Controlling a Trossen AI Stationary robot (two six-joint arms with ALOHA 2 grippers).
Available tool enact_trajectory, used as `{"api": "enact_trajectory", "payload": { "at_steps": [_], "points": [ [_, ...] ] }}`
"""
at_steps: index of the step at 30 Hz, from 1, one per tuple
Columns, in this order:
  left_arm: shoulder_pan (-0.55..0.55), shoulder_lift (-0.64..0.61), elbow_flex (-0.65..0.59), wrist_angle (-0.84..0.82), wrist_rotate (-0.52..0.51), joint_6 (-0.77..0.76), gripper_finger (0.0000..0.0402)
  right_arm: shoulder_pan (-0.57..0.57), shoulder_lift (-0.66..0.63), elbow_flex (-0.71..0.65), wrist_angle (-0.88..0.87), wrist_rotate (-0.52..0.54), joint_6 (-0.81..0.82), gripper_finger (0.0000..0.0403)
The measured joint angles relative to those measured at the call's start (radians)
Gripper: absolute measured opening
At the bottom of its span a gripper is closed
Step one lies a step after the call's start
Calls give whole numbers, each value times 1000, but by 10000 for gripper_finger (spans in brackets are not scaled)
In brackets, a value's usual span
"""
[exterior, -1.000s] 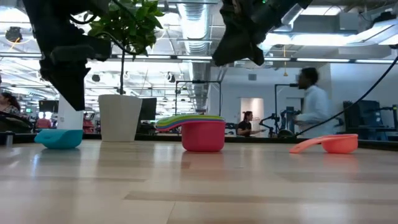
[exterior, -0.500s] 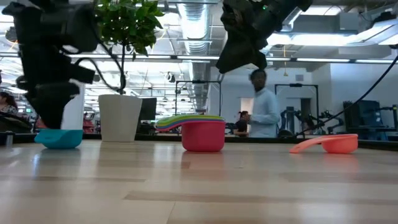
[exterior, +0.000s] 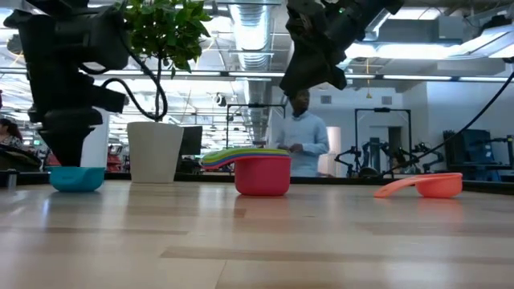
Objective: Nest measuring cups in basket
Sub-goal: Stack the light blue measuring cup on the green measuring cup
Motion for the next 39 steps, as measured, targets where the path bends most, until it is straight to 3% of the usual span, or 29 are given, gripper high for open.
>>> {"api": "enact_trajectory", "payload": {
  "at_steps": [7,20,32,39],
  "points": [
    [0,0,0,33,-1,47,7,6,0,0,-4,2,0,108],
    [0,0,0,87,-12,94,2,5,0,1,-41,4,-9,108],
    [0,0,0,199,-3,158,1,37,0,-2,-176,108,8,108],
    [-15,0,0,229,-3,168,0,47,-23,-137,-85,107,55,108]
  ]
}}
